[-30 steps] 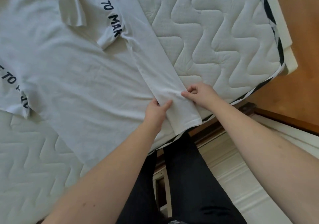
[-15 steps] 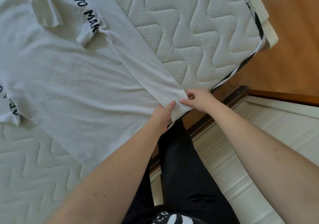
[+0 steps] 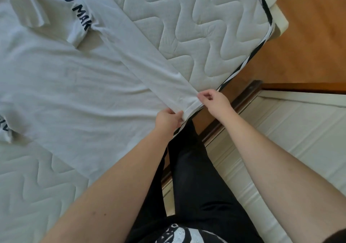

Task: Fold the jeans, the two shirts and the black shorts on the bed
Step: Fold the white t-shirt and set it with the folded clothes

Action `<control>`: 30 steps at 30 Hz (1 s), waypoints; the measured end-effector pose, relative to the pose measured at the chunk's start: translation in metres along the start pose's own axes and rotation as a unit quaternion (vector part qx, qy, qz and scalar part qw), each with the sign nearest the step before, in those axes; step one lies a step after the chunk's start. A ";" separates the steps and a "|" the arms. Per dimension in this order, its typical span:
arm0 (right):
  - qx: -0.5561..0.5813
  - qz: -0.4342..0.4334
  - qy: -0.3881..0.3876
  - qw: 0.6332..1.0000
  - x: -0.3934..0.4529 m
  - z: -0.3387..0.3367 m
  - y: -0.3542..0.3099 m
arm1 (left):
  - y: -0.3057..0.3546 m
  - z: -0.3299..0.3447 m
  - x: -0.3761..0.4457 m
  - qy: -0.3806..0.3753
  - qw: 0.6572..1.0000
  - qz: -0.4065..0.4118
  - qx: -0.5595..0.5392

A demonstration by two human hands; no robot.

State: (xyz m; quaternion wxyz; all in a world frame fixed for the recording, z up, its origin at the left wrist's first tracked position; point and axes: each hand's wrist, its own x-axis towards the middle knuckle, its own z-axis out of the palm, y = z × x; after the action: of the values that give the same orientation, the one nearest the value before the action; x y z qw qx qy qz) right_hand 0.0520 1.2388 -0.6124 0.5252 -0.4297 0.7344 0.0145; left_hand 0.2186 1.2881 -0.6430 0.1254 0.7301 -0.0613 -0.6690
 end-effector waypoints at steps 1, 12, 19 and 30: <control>-0.026 -0.008 -0.002 1.000 0.000 0.002 -0.002 | -0.002 0.001 -0.001 -0.003 1.000 -0.008 0.016; -0.193 -0.015 0.176 0.965 -0.005 0.028 -0.024 | 0.017 -0.036 -0.012 0.040 0.928 0.134 0.344; -0.149 -0.145 0.081 0.975 0.002 0.066 -0.087 | 0.022 -0.104 -0.009 0.122 0.925 0.170 0.317; -0.105 -0.230 -0.033 0.967 0.036 0.129 -0.195 | 0.023 -0.200 0.011 0.262 0.856 0.282 0.345</control>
State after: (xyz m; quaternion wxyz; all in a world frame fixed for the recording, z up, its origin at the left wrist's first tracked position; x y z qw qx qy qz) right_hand 0.2731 1.1548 -0.6150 0.4903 -0.6390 0.5925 -0.0155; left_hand 0.4200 1.2835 -0.6332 0.0605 0.8262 -0.4565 -0.3247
